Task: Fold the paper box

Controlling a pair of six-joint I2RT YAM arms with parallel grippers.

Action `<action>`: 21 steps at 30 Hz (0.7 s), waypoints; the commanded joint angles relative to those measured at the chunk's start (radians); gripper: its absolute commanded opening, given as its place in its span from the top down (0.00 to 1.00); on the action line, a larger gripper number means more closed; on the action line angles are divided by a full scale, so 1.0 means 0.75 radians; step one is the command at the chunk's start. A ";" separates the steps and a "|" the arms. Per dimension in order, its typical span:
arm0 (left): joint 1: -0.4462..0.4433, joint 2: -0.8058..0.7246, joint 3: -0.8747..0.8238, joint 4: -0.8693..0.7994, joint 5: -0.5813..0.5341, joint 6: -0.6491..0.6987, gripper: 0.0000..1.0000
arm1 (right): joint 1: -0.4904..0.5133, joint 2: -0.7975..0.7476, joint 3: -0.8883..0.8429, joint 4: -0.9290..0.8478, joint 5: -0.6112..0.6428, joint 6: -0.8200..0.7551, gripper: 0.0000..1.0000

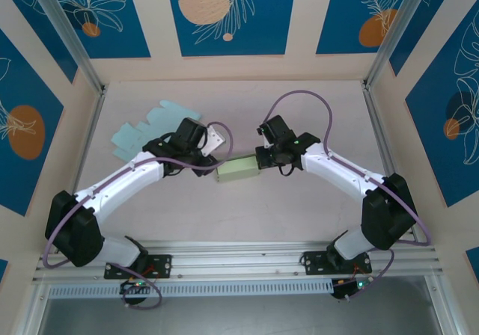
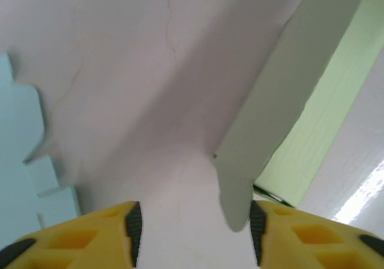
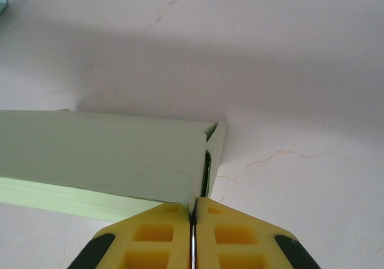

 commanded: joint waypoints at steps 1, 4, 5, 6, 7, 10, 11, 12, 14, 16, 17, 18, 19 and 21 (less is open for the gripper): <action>0.004 0.006 0.034 -0.067 0.027 -0.150 0.56 | 0.009 0.024 0.050 -0.022 0.026 -0.008 0.89; 0.003 0.025 0.036 -0.083 0.045 -0.183 0.57 | 0.011 0.032 0.052 -0.018 0.022 -0.004 0.89; 0.003 0.030 0.034 -0.082 0.044 -0.189 0.57 | 0.011 0.036 0.053 -0.017 0.022 -0.005 0.90; 0.004 0.037 0.030 -0.080 0.045 -0.191 0.57 | 0.011 0.038 0.054 -0.016 0.022 -0.004 0.90; 0.003 0.045 0.027 -0.075 0.045 -0.194 0.57 | 0.012 0.042 0.054 -0.012 0.019 -0.003 0.89; 0.002 0.071 0.025 -0.054 0.051 -0.198 0.57 | 0.013 0.055 0.056 -0.004 0.011 -0.002 0.89; 0.004 0.081 0.030 -0.053 0.053 -0.198 0.57 | 0.013 0.061 0.058 -0.003 0.010 -0.002 0.90; 0.002 0.093 0.035 -0.051 0.055 -0.196 0.57 | 0.013 0.069 0.060 -0.003 0.008 0.001 0.89; 0.003 0.106 0.044 -0.045 0.053 -0.197 0.60 | 0.013 0.080 0.066 -0.002 0.003 0.002 0.90; 0.004 0.115 0.058 -0.045 0.056 -0.199 0.60 | 0.011 0.093 0.075 -0.003 0.003 -0.002 0.90; 0.003 0.118 0.063 -0.047 0.052 -0.202 0.62 | 0.013 0.098 0.078 -0.003 0.004 -0.002 0.90; 0.003 0.122 0.074 -0.052 0.051 -0.205 0.63 | 0.015 0.102 0.083 -0.007 0.004 -0.003 0.90; 0.004 0.124 0.085 -0.060 0.054 -0.211 0.64 | 0.015 0.105 0.089 -0.009 0.004 -0.004 0.90; 0.002 0.128 0.106 -0.078 0.055 -0.221 0.68 | 0.015 0.105 0.094 -0.011 0.006 -0.006 0.90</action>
